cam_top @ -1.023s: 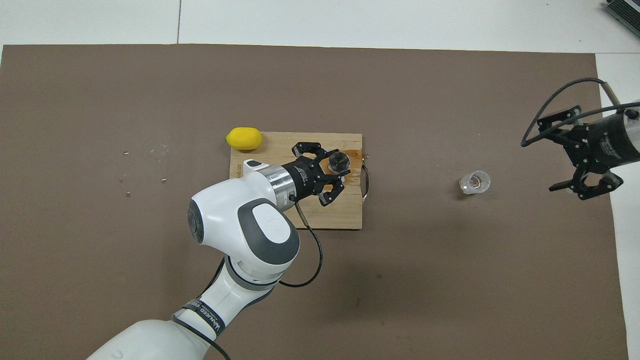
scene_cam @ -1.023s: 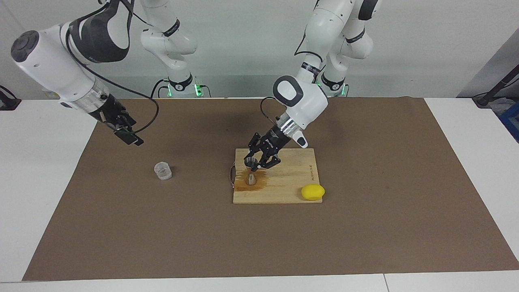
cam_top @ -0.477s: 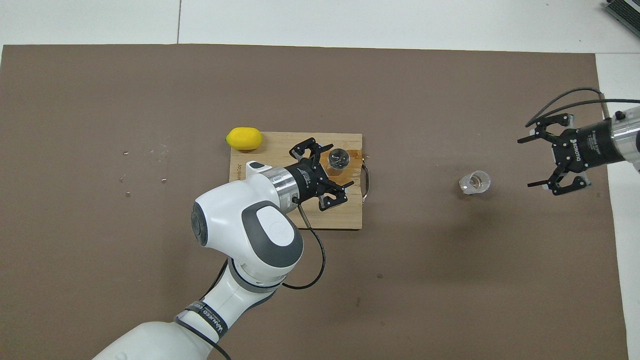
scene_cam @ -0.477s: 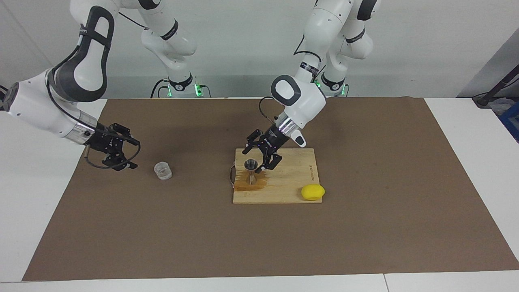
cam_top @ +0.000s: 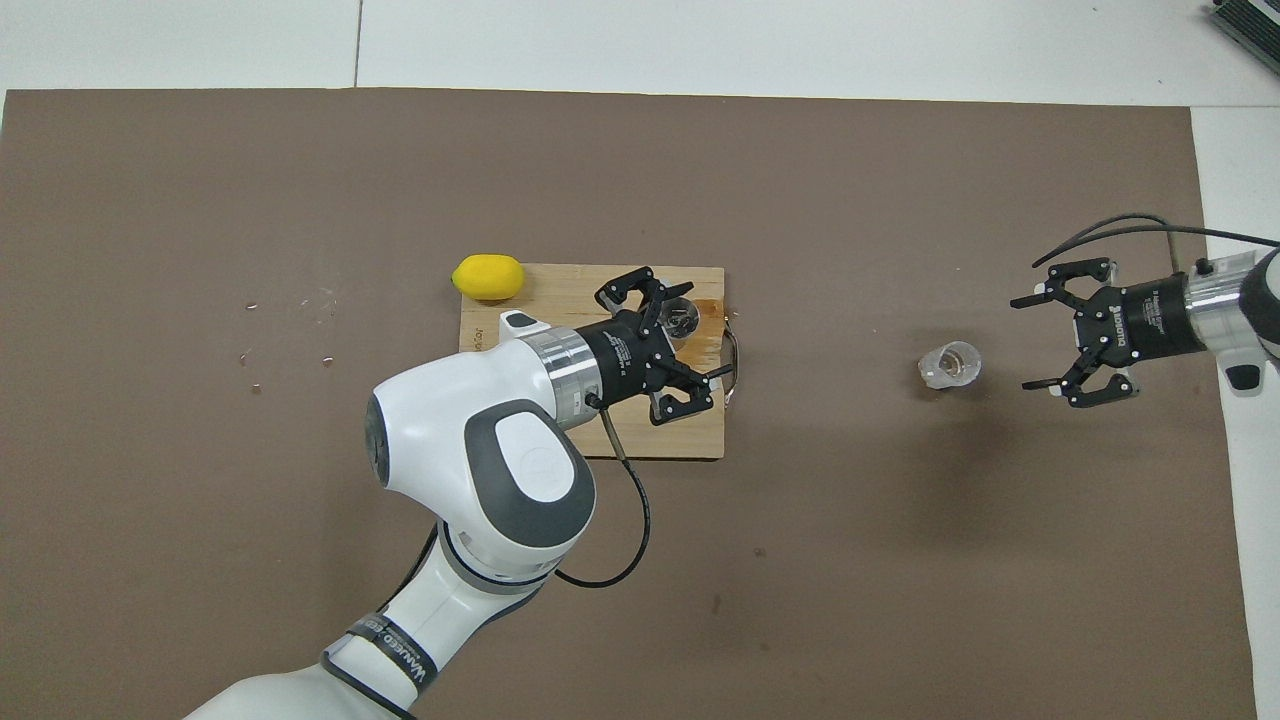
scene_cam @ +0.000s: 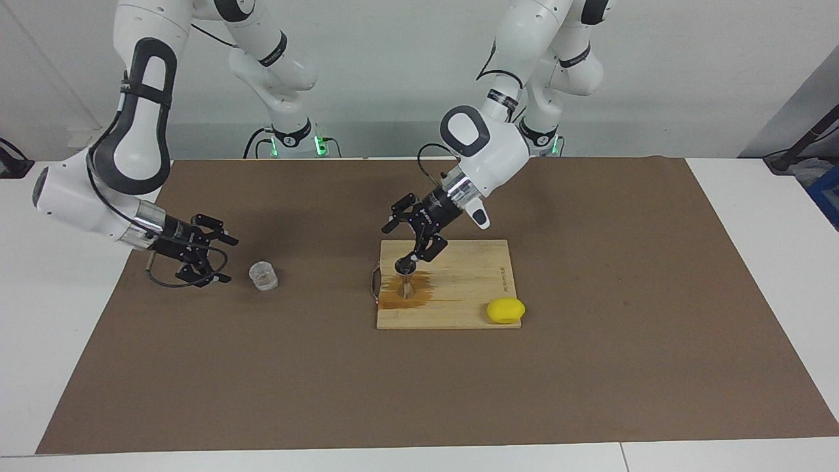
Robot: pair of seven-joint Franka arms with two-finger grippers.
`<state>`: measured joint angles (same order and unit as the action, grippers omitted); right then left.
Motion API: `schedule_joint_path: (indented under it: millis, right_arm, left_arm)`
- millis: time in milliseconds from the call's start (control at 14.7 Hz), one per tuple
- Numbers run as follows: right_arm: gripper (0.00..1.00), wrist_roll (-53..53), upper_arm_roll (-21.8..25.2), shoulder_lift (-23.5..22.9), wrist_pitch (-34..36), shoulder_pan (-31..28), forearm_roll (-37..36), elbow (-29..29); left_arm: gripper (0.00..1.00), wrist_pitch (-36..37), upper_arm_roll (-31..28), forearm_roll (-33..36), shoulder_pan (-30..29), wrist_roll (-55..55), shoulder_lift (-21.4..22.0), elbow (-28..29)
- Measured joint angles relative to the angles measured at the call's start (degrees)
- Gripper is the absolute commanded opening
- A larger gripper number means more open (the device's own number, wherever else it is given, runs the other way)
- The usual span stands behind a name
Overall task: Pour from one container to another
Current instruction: 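Set the metal cup on the board while the right gripper reaches the glass, then withdraw the left gripper while the right gripper grasps the clear glass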
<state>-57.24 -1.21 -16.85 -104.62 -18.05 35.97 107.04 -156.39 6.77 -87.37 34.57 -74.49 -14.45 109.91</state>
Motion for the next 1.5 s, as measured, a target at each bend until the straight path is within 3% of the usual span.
schedule_joint_path:
  millis: [341,682,1159,1500]
  right_arm:
    - [1.0,8.77,0.04,-6.61,-0.25,-3.48,5.95,0.88]
    - [1.0,11.48,-0.27,-8.48,-1.24,-3.21,8.87,2.38]
    - [1.0,12.84,-0.6,-8.07,-2.74,-2.25,11.05,6.06]
    - [1.0,12.84,-0.88,-7.55,-4.41,-0.51,12.66,6.57]
  left_arm:
    - [1.0,22.57,-0.69,18.56,-11.48,-0.53,1.52,-2.21]
    - [1.0,43.05,-0.85,42.96,-20.82,-0.81,1.33,-13.28]
    - [1.0,43.33,-0.31,74.49,-20.89,3.17,2.92,-16.57]
    - [1.0,42.78,-0.75,83.02,-23.12,14.7,3.32,-16.38]
